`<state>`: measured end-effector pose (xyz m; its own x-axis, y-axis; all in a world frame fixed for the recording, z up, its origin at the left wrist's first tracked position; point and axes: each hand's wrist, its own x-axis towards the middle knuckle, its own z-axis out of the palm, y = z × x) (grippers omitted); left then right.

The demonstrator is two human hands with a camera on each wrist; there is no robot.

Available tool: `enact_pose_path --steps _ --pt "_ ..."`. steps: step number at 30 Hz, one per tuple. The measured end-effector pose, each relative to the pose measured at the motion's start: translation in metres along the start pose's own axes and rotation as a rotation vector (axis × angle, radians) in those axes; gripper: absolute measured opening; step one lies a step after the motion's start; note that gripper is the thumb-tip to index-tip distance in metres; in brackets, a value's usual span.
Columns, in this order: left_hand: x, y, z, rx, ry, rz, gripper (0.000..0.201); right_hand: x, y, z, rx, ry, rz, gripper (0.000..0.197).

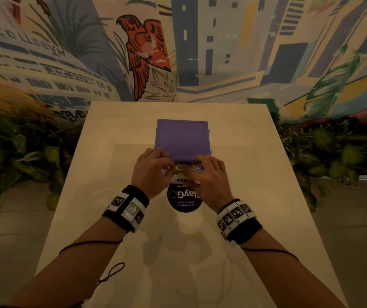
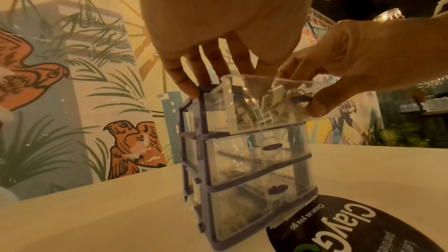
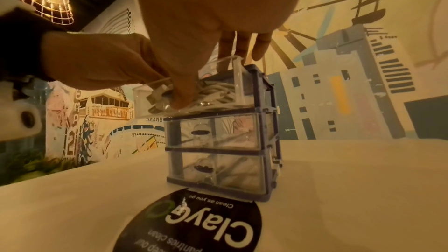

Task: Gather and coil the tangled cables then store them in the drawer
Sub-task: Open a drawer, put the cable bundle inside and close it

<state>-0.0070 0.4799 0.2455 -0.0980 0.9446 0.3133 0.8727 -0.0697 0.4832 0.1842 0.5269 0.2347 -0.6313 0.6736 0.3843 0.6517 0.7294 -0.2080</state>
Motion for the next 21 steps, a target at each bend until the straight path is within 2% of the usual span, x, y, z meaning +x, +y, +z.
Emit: enact_pose_path --steps 3,6,11,13,17,21 --pt "0.003 0.000 -0.001 -0.041 0.026 -0.010 0.006 0.005 0.001 0.003 0.054 0.061 0.042 0.021" --pt "0.002 -0.005 -0.003 -0.094 -0.021 0.011 0.009 0.011 0.001 0.006 0.063 0.082 0.077 0.019" --pt "-0.006 -0.022 -0.007 -0.206 -0.054 0.021 0.044 0.011 -0.001 0.006 0.141 0.074 0.142 0.034" --pt "-0.007 -0.024 -0.005 -0.237 -0.033 -0.002 0.051 0.007 0.003 0.002 0.176 0.036 0.129 0.035" --pt "-0.004 -0.020 -0.004 -0.299 0.006 -0.035 0.048 -0.003 0.021 -0.002 0.224 -0.042 0.184 0.048" --pt "0.002 -0.016 -0.004 -0.278 0.058 -0.043 0.045 0.005 0.030 -0.005 0.306 -0.030 0.189 0.037"
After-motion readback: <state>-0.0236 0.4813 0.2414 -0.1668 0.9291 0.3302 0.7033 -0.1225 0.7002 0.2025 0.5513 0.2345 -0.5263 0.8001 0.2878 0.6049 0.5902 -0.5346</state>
